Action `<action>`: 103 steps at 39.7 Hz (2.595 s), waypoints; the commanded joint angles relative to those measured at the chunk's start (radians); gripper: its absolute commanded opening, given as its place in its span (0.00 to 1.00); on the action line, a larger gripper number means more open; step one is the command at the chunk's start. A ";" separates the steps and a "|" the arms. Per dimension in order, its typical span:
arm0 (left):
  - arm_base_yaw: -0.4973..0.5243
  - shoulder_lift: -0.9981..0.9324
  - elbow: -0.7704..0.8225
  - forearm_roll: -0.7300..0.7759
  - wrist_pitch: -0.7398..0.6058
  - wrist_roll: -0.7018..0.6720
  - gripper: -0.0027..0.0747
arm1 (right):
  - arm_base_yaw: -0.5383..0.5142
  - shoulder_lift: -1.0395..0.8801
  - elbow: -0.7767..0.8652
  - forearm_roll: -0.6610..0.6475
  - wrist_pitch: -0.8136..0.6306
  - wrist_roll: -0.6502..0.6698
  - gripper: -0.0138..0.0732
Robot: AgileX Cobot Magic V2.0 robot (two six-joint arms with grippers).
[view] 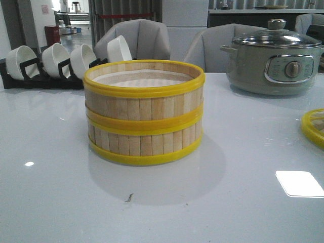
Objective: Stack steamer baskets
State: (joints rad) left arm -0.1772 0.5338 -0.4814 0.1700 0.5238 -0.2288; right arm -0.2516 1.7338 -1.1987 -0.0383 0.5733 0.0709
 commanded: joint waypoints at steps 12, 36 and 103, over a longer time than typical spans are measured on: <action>0.002 0.002 -0.027 0.007 -0.083 -0.008 0.14 | -0.008 0.058 -0.168 0.018 0.013 -0.001 0.56; 0.002 0.002 -0.027 0.007 -0.083 -0.008 0.14 | -0.008 0.093 -0.168 0.038 0.033 -0.001 0.56; 0.002 0.002 -0.027 0.007 -0.083 -0.008 0.14 | -0.008 0.138 -0.172 0.026 0.011 -0.002 0.20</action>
State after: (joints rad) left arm -0.1772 0.5338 -0.4814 0.1700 0.5238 -0.2288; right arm -0.2516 1.9155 -1.3378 0.0000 0.6227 0.0709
